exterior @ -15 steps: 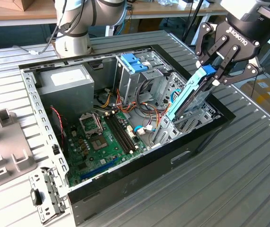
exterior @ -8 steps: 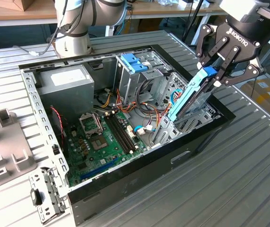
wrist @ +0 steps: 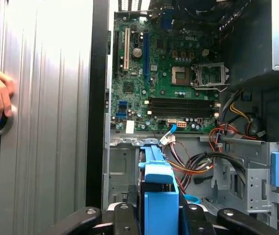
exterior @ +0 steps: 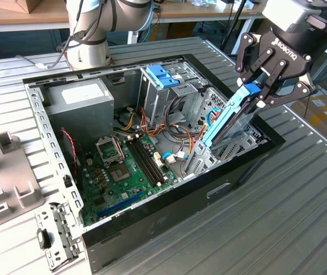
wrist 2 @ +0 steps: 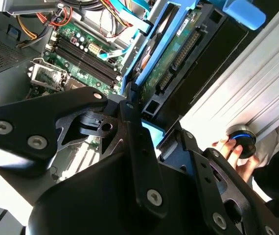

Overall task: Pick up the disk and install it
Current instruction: 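Insert the disk into the insertion slot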

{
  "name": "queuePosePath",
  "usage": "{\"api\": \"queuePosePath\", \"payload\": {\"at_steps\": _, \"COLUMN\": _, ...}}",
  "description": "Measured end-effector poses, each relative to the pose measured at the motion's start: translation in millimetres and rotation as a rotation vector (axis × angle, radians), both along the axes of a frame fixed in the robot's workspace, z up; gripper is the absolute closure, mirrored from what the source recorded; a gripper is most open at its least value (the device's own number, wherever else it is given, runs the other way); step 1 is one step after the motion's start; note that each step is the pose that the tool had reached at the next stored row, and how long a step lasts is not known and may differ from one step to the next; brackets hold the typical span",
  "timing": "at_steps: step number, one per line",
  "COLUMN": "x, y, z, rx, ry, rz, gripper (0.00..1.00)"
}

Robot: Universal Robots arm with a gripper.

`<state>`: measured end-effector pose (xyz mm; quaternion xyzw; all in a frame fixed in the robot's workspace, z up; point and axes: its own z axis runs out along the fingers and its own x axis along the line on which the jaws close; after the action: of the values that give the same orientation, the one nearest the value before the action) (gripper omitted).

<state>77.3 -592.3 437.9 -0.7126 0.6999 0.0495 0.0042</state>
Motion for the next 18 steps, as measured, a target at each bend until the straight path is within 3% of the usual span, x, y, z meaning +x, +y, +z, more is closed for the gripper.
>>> {"api": "queuePosePath", "payload": {"at_steps": 18, "x": 0.0, "y": 0.0, "z": -6.0, "rx": 0.0001, "ry": 0.0000, "rz": 0.000, "gripper": 0.63}}
